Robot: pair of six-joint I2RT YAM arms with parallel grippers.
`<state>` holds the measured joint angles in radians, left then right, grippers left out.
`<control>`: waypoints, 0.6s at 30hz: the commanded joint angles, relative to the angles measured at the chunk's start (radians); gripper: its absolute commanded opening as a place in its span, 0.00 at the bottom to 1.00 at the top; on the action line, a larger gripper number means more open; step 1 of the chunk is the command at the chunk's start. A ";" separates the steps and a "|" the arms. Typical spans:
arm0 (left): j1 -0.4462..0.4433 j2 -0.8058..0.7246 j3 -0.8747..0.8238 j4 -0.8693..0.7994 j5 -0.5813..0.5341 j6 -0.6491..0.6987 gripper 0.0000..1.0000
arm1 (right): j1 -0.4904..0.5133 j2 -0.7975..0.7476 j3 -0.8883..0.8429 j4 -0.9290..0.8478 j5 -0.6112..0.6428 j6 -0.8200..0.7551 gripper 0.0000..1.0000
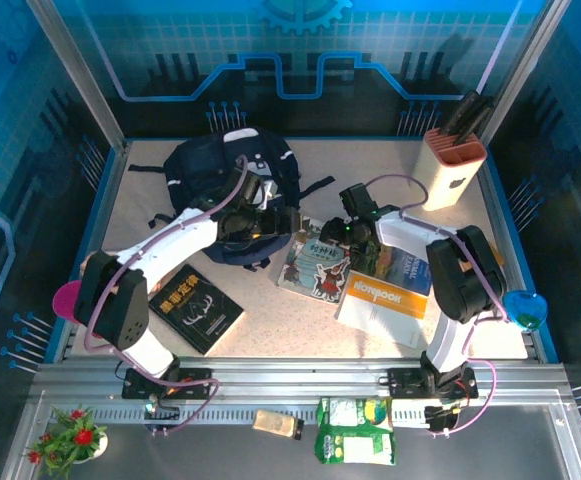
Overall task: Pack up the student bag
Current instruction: Move the book to the center of the table.
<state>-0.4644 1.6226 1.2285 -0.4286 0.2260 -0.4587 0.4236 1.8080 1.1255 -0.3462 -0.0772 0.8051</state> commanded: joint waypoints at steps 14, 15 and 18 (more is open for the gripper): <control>-0.083 0.210 0.175 -0.016 0.055 -0.067 0.99 | -0.138 0.299 0.345 -0.101 0.007 -0.149 0.56; -0.084 0.229 0.189 -0.022 0.054 -0.074 0.98 | -0.145 0.311 0.372 -0.106 -0.008 -0.163 0.55; -0.086 0.273 0.223 -0.037 0.044 -0.089 0.96 | -0.156 0.286 0.394 -0.105 -0.042 -0.191 0.54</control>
<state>-0.5419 1.8603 1.4033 -0.4358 0.2535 -0.5179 0.2852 2.0972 1.4899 -0.4099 -0.0845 0.6746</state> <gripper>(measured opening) 0.964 0.543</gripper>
